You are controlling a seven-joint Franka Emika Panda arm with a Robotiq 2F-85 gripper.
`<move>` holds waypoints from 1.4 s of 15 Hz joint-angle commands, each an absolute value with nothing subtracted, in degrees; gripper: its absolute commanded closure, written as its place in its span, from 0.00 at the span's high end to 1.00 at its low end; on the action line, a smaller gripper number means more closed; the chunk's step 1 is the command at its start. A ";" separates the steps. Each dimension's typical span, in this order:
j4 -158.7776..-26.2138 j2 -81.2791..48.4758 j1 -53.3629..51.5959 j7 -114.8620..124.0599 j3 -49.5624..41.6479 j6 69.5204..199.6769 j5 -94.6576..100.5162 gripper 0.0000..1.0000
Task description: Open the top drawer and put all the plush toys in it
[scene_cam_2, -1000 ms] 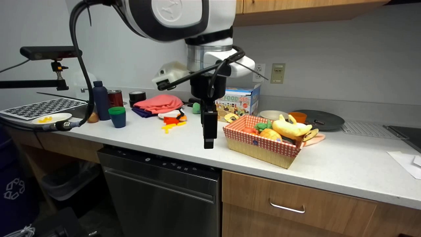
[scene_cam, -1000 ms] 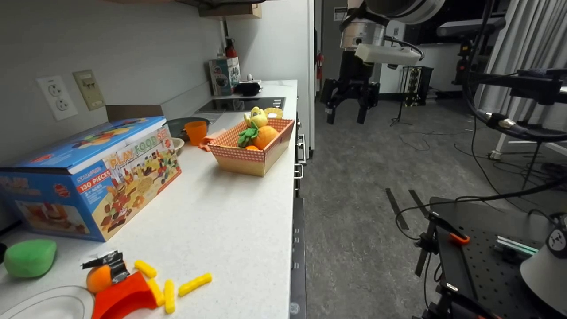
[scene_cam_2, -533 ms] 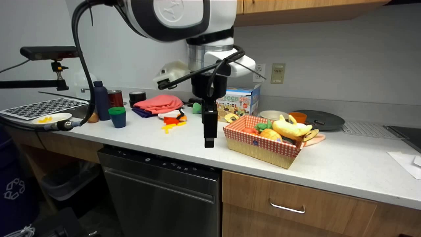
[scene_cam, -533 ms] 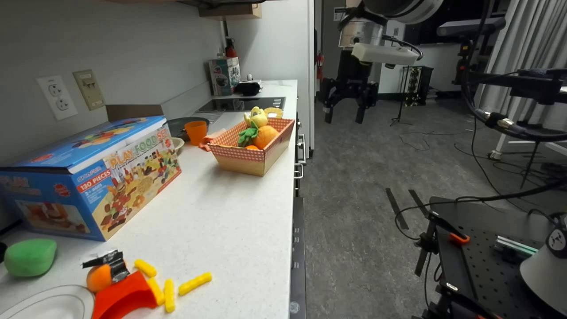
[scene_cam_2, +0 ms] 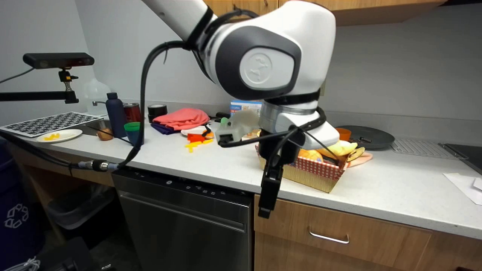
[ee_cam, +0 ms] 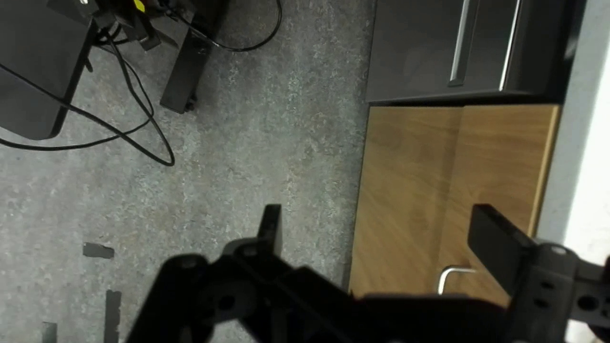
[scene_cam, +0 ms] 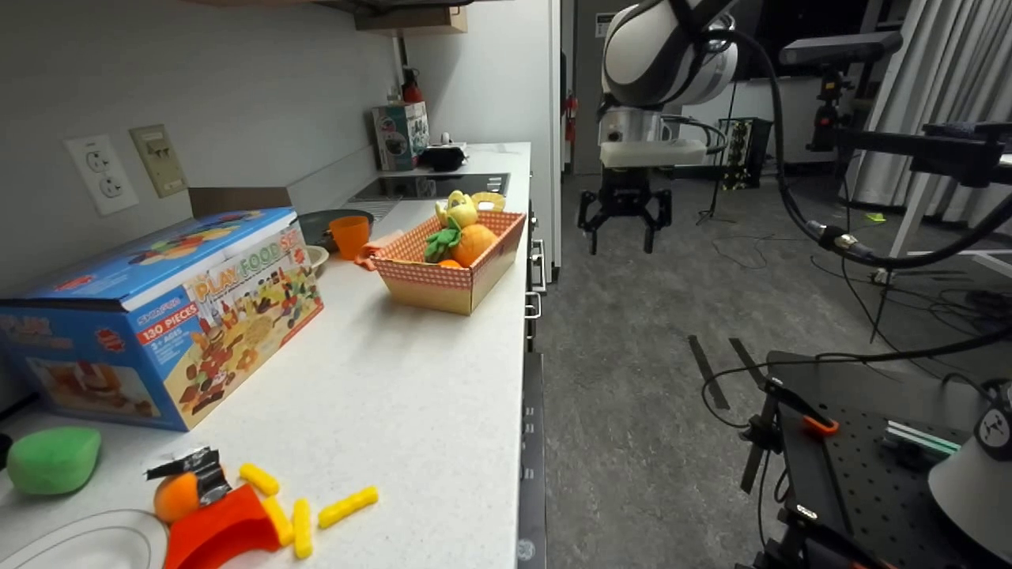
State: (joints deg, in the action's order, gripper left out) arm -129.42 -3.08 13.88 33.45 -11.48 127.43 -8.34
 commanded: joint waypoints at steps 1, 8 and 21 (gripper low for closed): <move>-122.49 -12.57 13.82 35.61 -13.11 128.25 -10.73 1.00; -118.48 -18.36 14.29 33.74 -13.58 133.11 -18.91 1.00; -120.09 -23.21 15.31 33.92 -15.28 136.31 -20.26 1.00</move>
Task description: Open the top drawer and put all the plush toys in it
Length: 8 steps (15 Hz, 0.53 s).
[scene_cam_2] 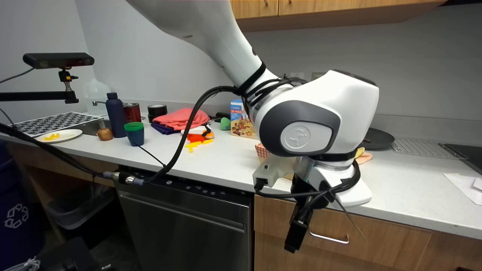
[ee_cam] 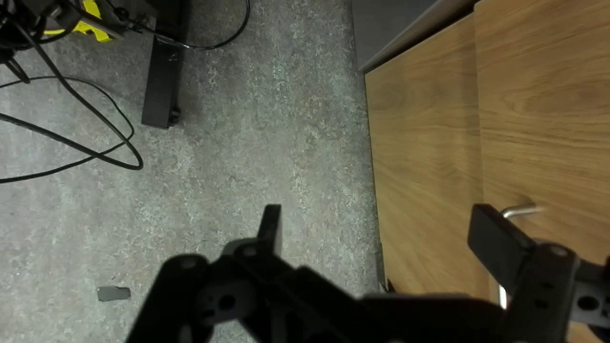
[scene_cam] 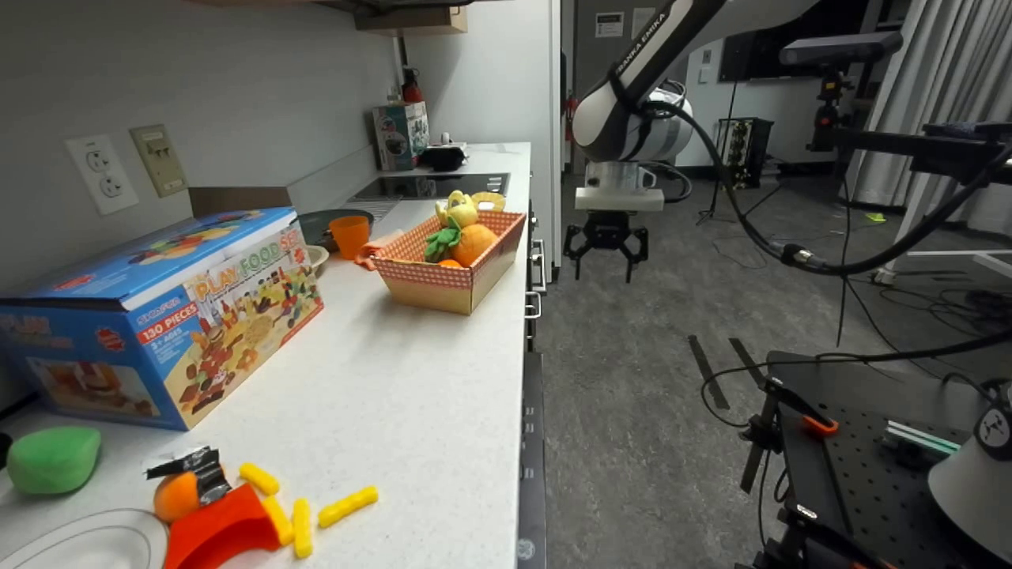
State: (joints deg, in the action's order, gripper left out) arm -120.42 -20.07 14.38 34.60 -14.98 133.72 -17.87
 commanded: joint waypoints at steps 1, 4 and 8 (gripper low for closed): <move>-119.76 -24.46 15.76 33.54 -15.19 137.03 -21.06 1.00; -118.42 -28.21 17.38 31.08 -14.16 141.27 -24.32 1.00; -115.99 -30.84 19.51 26.32 -11.84 146.15 -29.93 1.00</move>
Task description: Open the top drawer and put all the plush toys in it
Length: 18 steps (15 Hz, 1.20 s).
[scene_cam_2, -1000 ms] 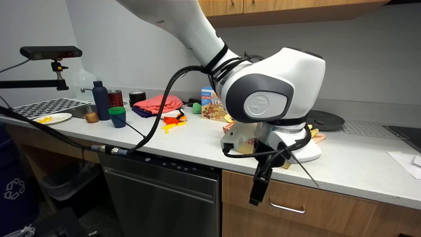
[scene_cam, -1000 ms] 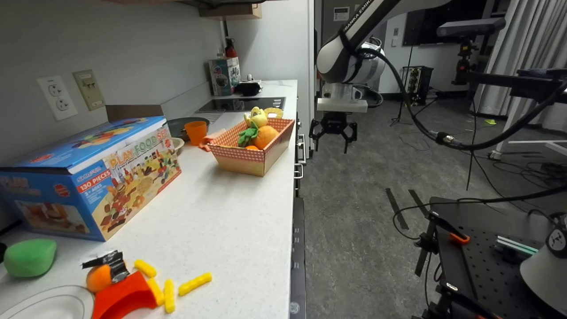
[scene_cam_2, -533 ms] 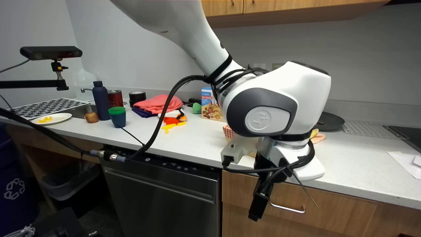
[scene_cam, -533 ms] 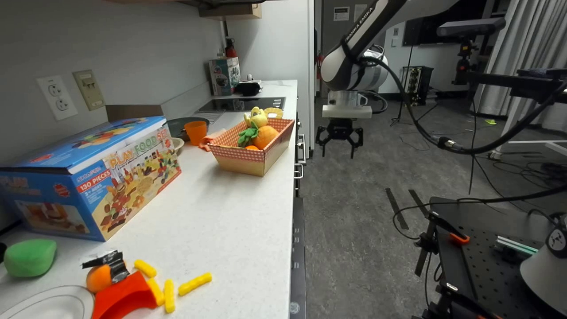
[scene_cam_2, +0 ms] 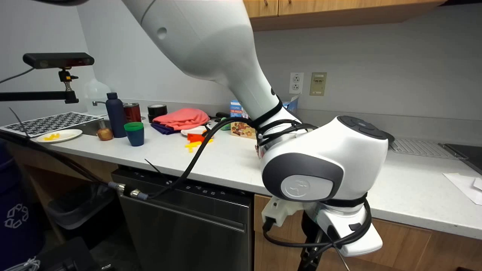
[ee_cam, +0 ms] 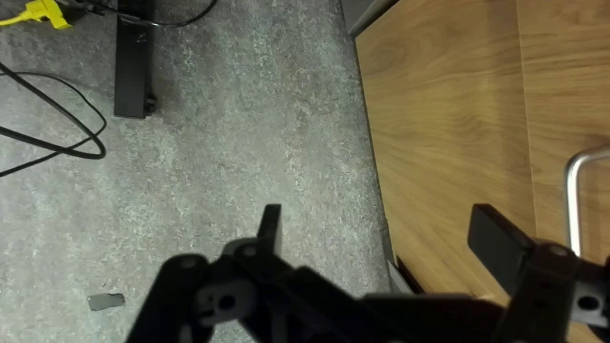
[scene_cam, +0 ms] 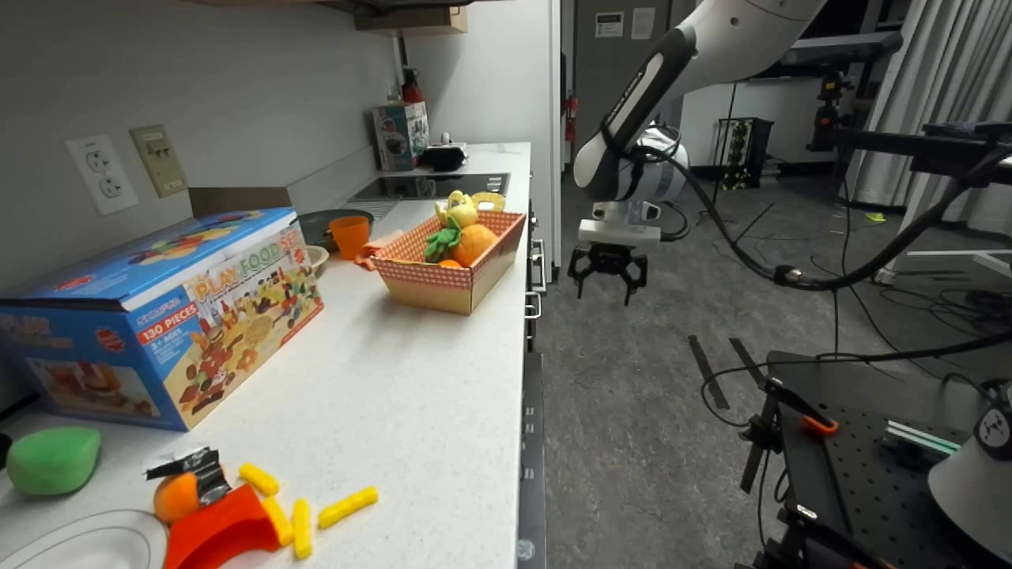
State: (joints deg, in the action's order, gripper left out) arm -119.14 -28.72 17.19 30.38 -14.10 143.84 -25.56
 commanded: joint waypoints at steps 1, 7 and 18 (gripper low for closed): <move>-115.24 -31.21 20.00 25.39 -11.25 146.91 -31.11 1.00; -114.96 -30.76 19.55 25.47 -11.37 146.84 -33.05 1.00; -112.22 -36.90 21.28 21.86 -7.25 156.50 -38.06 1.00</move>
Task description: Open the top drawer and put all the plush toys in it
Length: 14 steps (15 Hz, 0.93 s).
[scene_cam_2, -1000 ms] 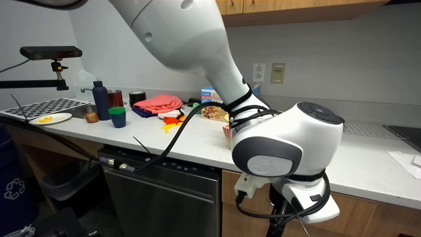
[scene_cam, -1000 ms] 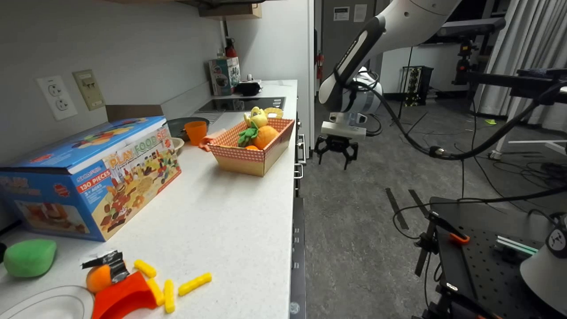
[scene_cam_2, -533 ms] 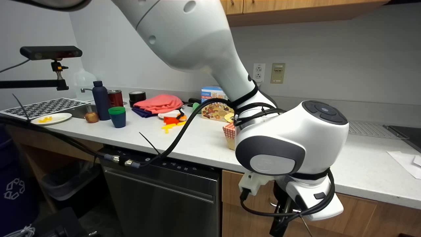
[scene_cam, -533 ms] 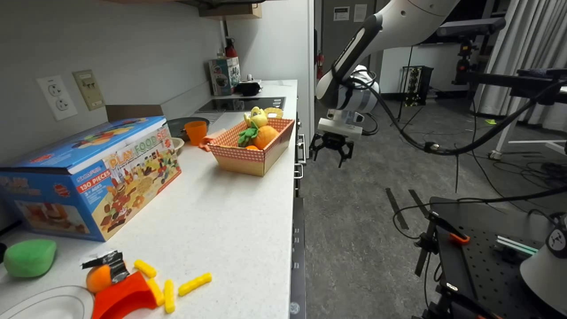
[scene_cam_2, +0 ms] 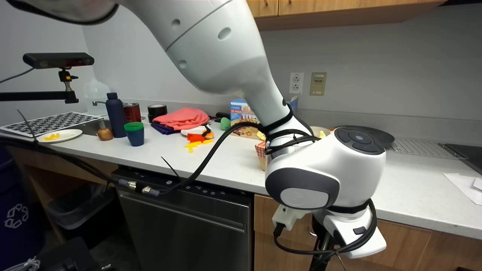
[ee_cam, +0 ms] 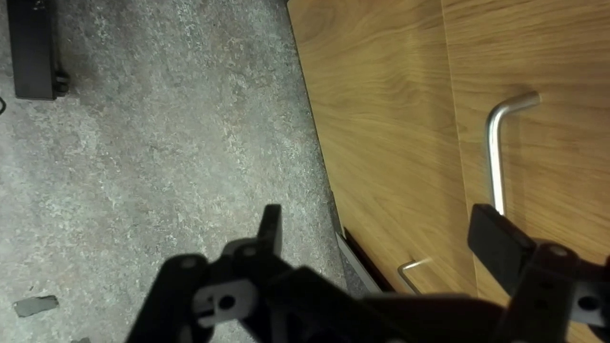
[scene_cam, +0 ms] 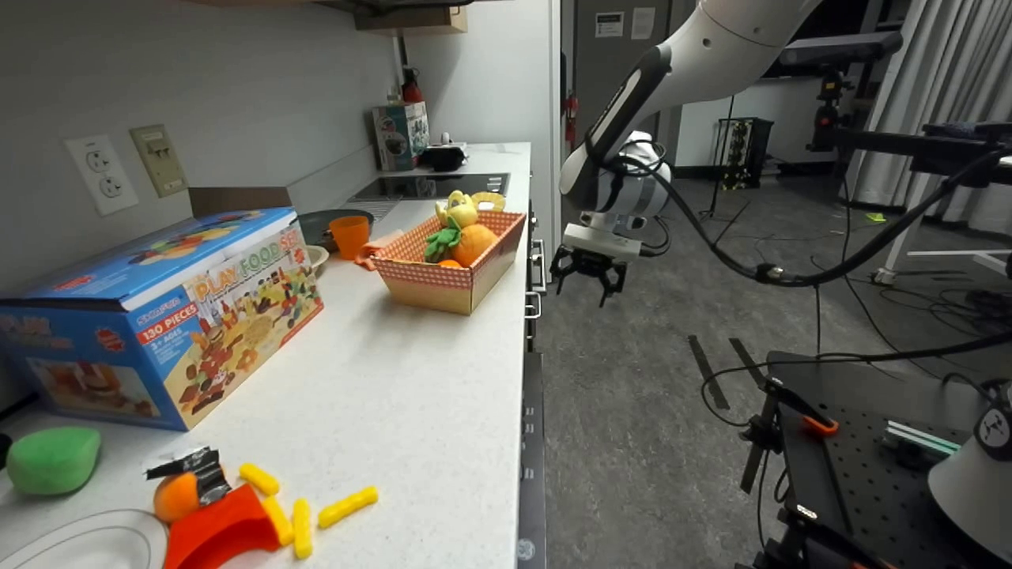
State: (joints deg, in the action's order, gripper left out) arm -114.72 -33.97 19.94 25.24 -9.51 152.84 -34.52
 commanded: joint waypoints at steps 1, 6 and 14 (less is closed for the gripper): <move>-111.90 -37.45 21.36 21.27 -6.77 157.95 -38.64 1.00; -111.07 -37.32 22.82 16.71 -3.62 162.88 -41.85 1.00; -103.15 -45.08 25.84 14.27 -1.68 157.90 -45.11 1.00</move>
